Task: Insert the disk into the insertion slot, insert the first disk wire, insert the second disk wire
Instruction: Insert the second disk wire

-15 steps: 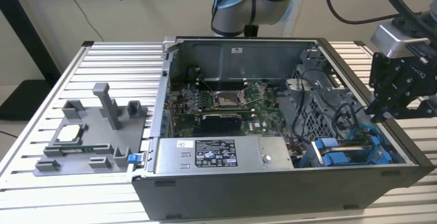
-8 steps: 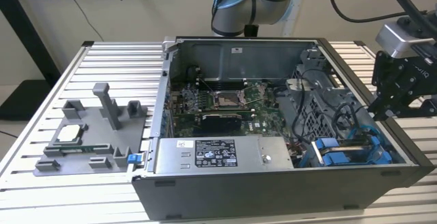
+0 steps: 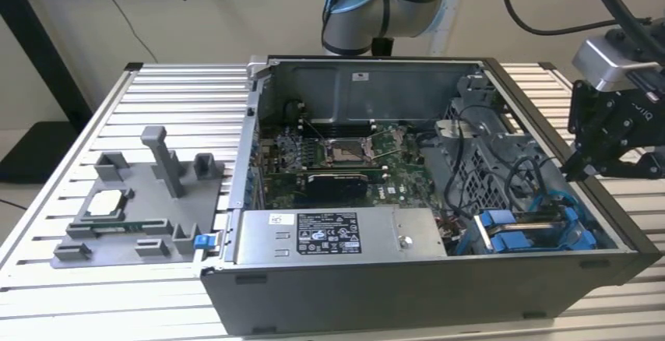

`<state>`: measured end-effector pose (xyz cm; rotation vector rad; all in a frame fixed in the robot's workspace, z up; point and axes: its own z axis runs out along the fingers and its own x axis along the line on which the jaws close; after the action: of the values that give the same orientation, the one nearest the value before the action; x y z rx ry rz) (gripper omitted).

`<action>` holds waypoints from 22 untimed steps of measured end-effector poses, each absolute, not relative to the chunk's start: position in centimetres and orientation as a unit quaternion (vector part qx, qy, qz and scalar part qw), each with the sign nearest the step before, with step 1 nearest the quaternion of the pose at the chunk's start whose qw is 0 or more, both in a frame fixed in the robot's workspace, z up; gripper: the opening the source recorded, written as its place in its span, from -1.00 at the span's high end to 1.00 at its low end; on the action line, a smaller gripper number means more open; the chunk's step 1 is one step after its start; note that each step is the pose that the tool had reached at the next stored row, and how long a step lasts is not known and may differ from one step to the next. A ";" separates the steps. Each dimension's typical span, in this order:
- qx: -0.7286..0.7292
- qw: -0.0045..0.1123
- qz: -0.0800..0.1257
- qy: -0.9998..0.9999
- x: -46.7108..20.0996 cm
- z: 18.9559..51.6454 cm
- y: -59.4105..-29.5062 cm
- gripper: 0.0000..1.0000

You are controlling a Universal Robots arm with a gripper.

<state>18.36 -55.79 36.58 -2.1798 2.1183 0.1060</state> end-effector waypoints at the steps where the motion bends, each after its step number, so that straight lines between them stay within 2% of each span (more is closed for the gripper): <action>1: -0.716 0.051 0.035 0.696 18.4 36.6 -55.8 1.00; 22: -0.715 0.056 0.040 0.696 15.9 38.0 -56.0 1.00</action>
<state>15.85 -55.96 38.00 -2.1696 2.1111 0.1217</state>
